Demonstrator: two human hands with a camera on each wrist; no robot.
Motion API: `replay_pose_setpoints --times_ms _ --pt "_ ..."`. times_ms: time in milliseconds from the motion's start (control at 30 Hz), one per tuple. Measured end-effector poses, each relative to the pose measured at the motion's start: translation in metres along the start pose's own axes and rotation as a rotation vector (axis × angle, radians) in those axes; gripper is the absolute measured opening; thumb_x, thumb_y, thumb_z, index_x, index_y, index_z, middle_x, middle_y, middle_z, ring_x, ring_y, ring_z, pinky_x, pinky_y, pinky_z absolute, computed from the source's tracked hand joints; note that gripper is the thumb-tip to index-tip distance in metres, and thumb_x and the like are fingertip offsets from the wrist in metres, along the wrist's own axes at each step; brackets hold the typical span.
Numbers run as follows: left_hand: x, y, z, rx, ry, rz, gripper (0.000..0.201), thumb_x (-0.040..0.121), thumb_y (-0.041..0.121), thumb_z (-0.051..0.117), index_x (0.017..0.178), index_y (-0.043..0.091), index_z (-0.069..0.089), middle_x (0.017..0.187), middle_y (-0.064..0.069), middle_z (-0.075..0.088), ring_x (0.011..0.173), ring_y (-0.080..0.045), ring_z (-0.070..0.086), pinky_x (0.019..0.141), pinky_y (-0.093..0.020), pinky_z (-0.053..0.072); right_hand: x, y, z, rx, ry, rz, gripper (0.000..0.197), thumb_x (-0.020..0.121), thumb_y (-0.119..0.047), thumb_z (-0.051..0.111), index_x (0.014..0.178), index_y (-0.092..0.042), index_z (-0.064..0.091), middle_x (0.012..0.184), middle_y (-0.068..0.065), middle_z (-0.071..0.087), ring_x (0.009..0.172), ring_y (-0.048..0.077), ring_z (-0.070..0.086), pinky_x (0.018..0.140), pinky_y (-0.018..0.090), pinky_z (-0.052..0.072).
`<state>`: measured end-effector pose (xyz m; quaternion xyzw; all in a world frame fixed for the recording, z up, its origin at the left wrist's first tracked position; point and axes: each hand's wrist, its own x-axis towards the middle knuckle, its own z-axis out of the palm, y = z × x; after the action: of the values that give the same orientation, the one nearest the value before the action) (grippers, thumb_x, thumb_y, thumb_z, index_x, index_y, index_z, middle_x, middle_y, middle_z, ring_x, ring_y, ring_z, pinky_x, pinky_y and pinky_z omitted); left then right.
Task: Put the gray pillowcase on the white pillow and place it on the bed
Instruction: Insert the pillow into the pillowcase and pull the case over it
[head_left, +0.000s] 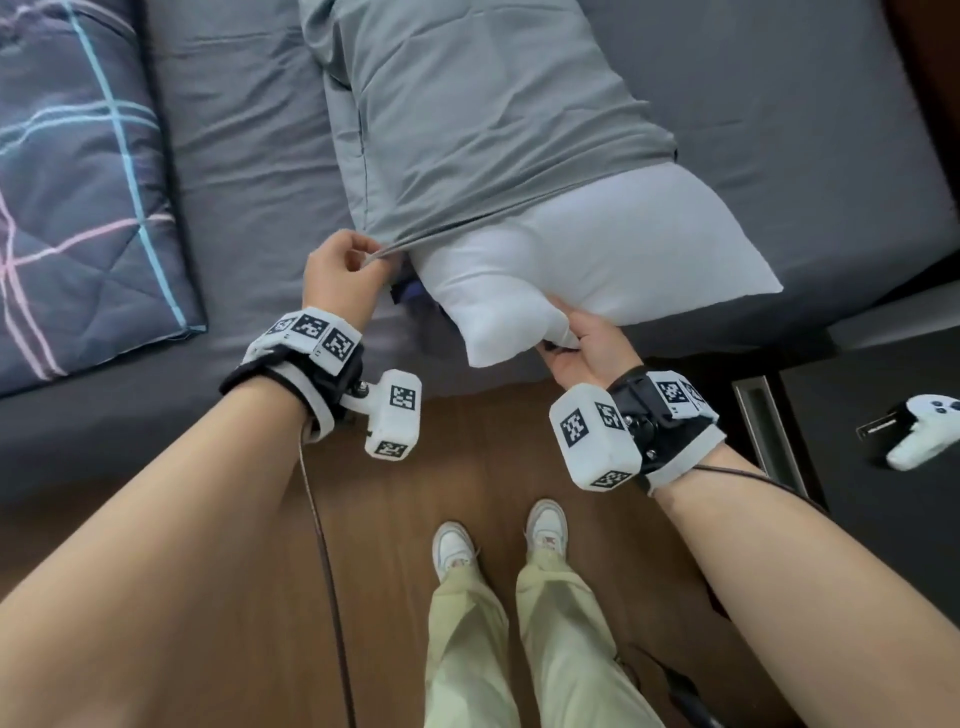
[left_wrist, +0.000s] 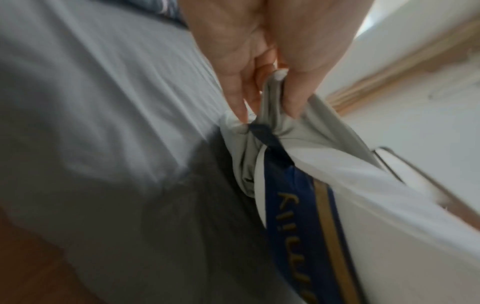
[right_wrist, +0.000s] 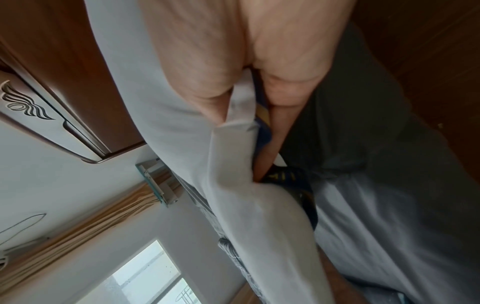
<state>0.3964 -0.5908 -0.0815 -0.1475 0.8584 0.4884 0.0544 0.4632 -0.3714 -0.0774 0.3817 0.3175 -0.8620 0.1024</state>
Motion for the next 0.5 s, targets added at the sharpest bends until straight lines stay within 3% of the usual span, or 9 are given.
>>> replay_pose_setpoints --times_ms 67,200,300,400,500 --pt "0.0 0.006 0.001 -0.105 0.012 -0.019 0.018 0.079 0.024 0.064 0.067 0.029 0.052 0.062 0.005 0.052 0.057 -0.009 0.045 0.062 -0.028 0.041 -0.005 -0.007 0.007 0.039 -0.018 -0.01 0.018 0.091 0.003 0.051 0.083 -0.001 0.067 0.07 0.006 0.074 0.062 0.015 0.072 0.059 0.023 0.059" --pt "-0.005 0.017 0.0 -0.121 -0.059 -0.022 0.021 0.082 0.035 0.062 0.066 0.025 0.052 0.063 -0.001 0.052 0.062 -0.017 0.047 0.063 -0.032 0.042 -0.014 -0.022 0.02 0.1 -0.072 -0.029 0.045 0.092 0.006 0.047 0.057 0.0 0.074 0.068 0.009 0.074 0.06 0.018 0.072 0.057 0.023 0.059" --pt "-0.017 0.016 -0.005 -0.087 -0.163 0.018 0.019 0.084 0.038 0.061 0.074 0.023 0.058 0.064 0.003 0.054 0.061 -0.013 0.047 0.065 -0.033 0.041 -0.014 -0.023 0.033 0.134 -0.077 -0.038 0.034 0.091 0.009 0.047 0.068 0.004 0.071 0.067 0.012 0.073 0.059 0.02 0.072 0.055 0.026 0.059" --pt "-0.033 0.016 -0.018 -0.085 -0.238 0.084 0.01 0.088 0.031 0.059 0.079 0.026 0.059 0.073 0.002 0.057 0.073 -0.013 0.051 0.07 -0.033 0.04 -0.011 -0.014 0.05 0.059 -0.062 -0.055 0.016 0.09 0.008 0.05 0.082 0.002 0.063 0.066 0.01 0.073 0.059 0.019 0.072 0.06 0.028 0.06" --pt "-0.042 0.02 -0.039 -0.091 -0.269 0.095 0.011 0.088 0.031 0.057 0.077 0.029 0.06 0.079 -0.004 0.058 0.075 -0.016 0.05 0.07 -0.034 0.04 -0.009 -0.001 0.065 0.018 -0.04 -0.036 0.014 0.089 0.009 0.051 0.082 0.002 0.061 0.061 0.009 0.072 0.06 0.022 0.07 0.057 0.028 0.06"
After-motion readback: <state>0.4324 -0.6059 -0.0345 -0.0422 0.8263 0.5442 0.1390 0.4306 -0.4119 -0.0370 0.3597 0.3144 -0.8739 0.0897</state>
